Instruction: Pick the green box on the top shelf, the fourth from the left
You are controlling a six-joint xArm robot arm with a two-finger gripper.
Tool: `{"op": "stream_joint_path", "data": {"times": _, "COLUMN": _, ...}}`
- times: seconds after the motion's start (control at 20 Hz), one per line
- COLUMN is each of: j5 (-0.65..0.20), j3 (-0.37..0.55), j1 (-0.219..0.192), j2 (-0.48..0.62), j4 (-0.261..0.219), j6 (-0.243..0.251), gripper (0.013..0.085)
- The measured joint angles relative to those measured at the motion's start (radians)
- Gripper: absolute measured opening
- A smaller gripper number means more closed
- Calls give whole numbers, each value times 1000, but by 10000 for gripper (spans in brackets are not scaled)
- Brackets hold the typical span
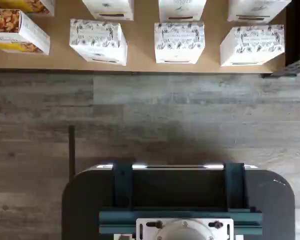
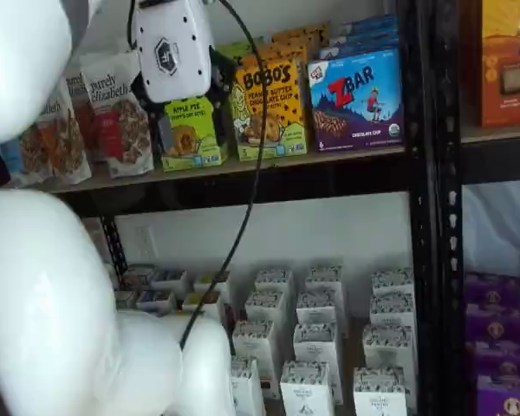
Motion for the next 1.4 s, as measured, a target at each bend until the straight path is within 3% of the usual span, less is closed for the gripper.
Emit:
{"op": "stream_joint_path", "data": {"times": 0.1, "j5": -66, "j3": 39, "j1": -77, "j2": -43, "j4": 81, "j6": -46, "gripper": 850}}
{"op": "stream_joint_path", "data": {"times": 0.15, "j5": -76, "j3": 44, "j1": -84, "j2": -48, "j4": 91, "j6": -53, "gripper": 850}}
{"op": "stream_joint_path", "data": {"times": 0.55, "j5": -94, "j3": 52, "j1": -58, "j2": -48, "j4": 81, "j6": -34, "gripper": 850}}
{"op": "stream_joint_path", "data": {"times": 0.85, "j5": -137, "j3": 58, "j1": 12, "j2": -40, "j4": 72, "j6": 28, "gripper": 850}}
{"op": "stream_joint_path", "data": {"times": 1.25, "j5": -211, "j3": 40, "j1": 153, "j2": 5, "j4": 40, "j6": 153, "gripper": 850}}
{"op": "stream_joint_path", "data": {"times": 1.4, "j5": -226, "j3": 21, "j1": 184, "j2": 30, "j4": 44, "j6": 185, "gripper": 850}}
